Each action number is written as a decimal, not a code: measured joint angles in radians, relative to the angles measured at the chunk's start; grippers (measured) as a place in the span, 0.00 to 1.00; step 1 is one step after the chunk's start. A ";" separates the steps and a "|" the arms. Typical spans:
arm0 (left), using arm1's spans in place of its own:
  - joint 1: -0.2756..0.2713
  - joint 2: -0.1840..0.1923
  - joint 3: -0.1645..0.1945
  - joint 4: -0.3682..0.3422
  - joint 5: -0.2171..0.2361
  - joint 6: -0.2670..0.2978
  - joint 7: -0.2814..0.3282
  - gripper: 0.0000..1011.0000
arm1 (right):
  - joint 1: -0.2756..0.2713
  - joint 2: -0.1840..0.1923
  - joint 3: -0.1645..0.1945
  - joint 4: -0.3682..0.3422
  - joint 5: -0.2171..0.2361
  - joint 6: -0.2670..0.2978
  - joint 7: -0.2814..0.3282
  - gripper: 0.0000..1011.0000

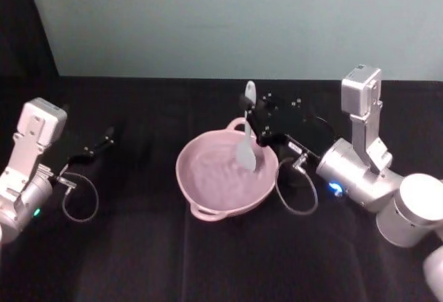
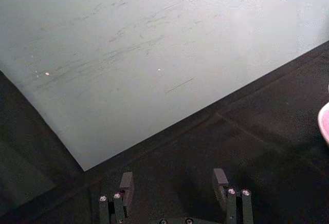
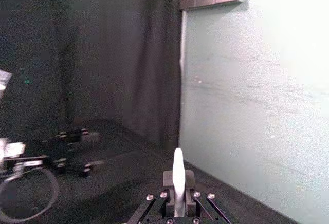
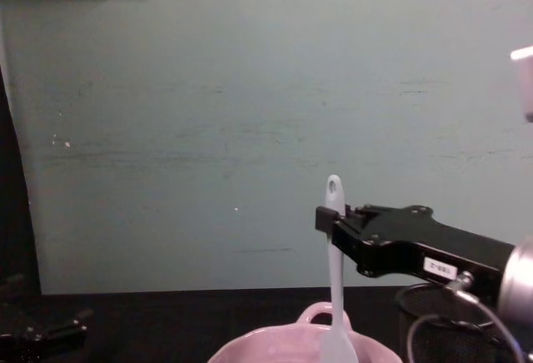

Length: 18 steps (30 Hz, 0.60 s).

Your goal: Use the one hand to pick up the spoon and stir the clear water in the bowl.

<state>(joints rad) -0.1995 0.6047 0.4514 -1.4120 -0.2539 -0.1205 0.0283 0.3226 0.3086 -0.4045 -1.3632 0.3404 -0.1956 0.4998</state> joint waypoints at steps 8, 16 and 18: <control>0.000 0.000 0.000 0.000 0.000 0.000 0.000 1.00 | -0.074 0.052 -0.009 -0.126 0.095 0.107 0.060 0.11; 0.000 0.000 0.000 0.000 0.000 0.000 0.000 1.00 | -0.058 0.029 -0.059 -0.114 0.149 0.134 0.097 0.11; 0.000 0.000 0.000 0.000 0.000 0.000 0.000 1.00 | -0.048 0.020 -0.068 -0.099 0.149 0.126 0.098 0.11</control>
<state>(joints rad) -0.1995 0.6047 0.4514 -1.4120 -0.2539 -0.1205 0.0283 0.2744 0.3286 -0.4726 -1.4624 0.4892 -0.0701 0.5975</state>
